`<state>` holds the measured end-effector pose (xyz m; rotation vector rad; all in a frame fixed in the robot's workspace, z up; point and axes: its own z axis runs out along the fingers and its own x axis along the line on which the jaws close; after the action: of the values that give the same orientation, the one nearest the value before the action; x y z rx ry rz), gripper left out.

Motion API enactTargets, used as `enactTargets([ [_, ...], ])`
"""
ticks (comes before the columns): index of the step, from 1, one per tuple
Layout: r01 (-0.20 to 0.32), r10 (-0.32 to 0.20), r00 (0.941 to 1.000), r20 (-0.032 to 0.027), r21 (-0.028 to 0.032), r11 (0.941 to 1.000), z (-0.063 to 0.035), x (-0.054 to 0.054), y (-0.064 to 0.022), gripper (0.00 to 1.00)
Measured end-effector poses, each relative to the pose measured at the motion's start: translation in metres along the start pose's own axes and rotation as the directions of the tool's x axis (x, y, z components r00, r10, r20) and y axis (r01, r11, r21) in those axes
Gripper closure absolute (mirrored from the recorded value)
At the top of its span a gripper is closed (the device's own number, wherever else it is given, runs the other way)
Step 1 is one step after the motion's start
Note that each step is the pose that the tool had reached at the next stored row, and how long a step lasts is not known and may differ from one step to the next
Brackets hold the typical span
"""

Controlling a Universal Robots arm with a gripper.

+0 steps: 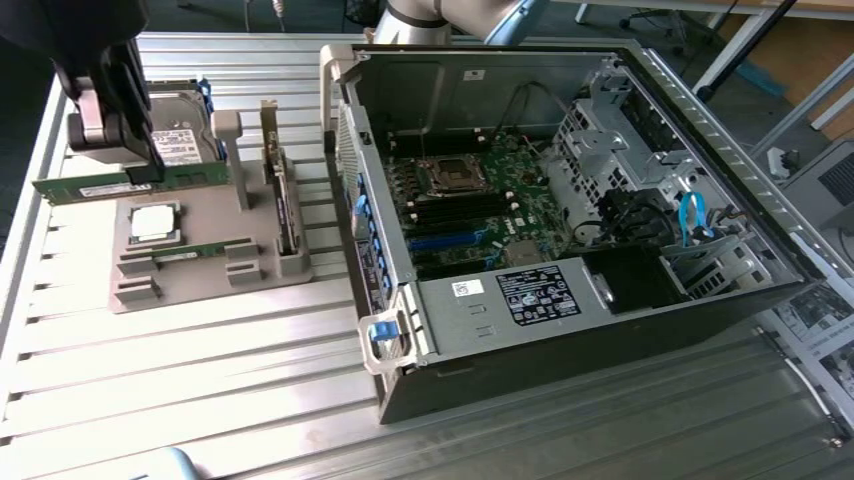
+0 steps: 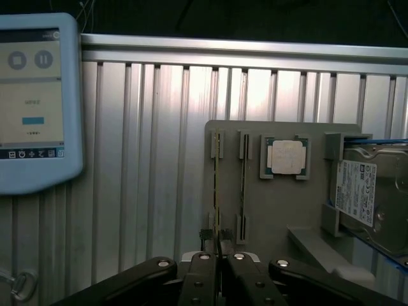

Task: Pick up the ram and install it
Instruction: 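Pick up the ram and move it above insertion slot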

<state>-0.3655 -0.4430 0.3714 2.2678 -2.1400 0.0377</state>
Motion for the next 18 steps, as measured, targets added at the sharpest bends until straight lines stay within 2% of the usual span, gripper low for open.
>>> enactTargets([
  [18,0.0,0.0,1.0,0.0,-0.0001,1.0,-0.0075,0.0002,0.0,0.87],
])
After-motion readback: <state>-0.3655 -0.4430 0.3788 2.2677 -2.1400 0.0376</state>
